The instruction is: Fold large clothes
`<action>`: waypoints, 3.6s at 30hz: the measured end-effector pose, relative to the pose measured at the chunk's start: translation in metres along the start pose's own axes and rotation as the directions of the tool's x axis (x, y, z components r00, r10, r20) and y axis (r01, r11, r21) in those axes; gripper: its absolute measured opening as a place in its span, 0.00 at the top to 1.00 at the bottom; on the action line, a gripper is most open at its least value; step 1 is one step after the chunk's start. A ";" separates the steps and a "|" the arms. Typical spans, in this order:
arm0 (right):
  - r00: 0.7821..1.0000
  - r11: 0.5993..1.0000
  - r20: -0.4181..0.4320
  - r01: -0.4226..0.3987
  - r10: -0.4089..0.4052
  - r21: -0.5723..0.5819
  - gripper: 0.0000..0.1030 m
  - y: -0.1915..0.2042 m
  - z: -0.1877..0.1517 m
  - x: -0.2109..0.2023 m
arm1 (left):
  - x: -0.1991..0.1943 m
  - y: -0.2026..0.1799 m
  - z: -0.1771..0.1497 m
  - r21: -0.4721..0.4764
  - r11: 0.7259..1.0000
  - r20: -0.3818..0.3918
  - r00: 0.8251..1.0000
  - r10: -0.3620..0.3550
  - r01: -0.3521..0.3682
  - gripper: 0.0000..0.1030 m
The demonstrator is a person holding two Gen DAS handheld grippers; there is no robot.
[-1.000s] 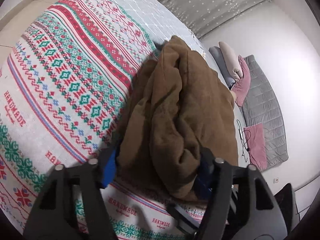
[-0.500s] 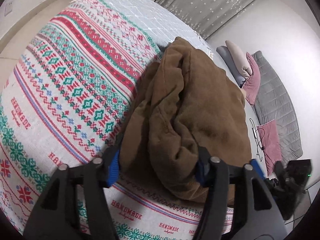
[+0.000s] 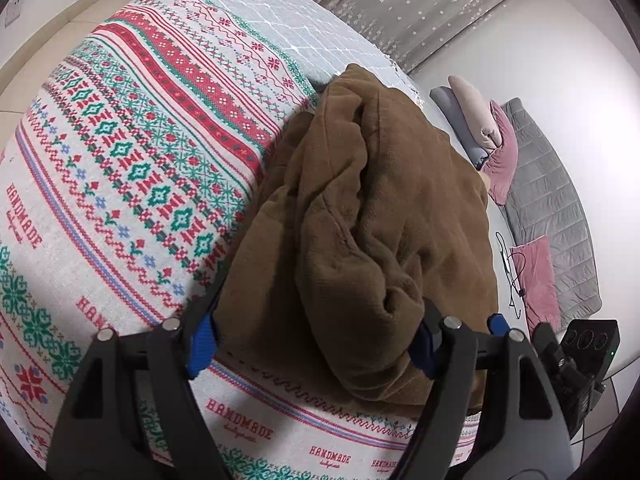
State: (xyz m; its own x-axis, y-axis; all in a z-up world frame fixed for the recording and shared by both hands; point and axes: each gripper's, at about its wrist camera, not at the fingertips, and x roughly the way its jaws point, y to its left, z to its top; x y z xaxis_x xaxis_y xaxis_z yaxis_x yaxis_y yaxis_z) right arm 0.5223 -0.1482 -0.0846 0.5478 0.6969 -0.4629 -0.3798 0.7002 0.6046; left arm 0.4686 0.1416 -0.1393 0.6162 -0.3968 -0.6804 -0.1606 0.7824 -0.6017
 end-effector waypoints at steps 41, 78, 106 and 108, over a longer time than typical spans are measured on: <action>0.995 0.939 -0.022 0.100 -0.099 0.330 0.16 -0.202 0.148 0.094 | 0.000 0.010 0.000 -0.028 0.999 0.008 1.000 -0.027 0.027 0.35; 0.901 0.890 0.101 0.433 -0.422 -0.143 0.67 0.005 0.163 -0.047 | -0.081 -0.053 0.004 0.021 0.979 0.170 0.964 -0.204 0.204 0.64; 0.926 0.926 -0.050 0.376 -0.374 0.044 0.66 -0.072 -0.095 -0.282 | -0.208 -0.112 -0.333 0.407 0.913 -0.037 0.999 -0.018 0.032 0.64; 0.944 0.925 -0.104 0.328 -0.313 0.195 0.66 -0.115 -0.095 -0.291 | -0.211 -0.114 -0.338 0.422 0.906 -0.030 0.999 -0.017 0.028 0.63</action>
State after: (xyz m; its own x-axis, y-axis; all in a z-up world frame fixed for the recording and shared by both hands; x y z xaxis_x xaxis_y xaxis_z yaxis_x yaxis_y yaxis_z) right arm 0.3353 -0.4173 -0.0814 0.5586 0.4552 -0.6934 -0.0267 0.8454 0.5335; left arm 0.0968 -0.0259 -0.0689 0.5956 -0.4243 -0.6821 0.1971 0.9004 -0.3880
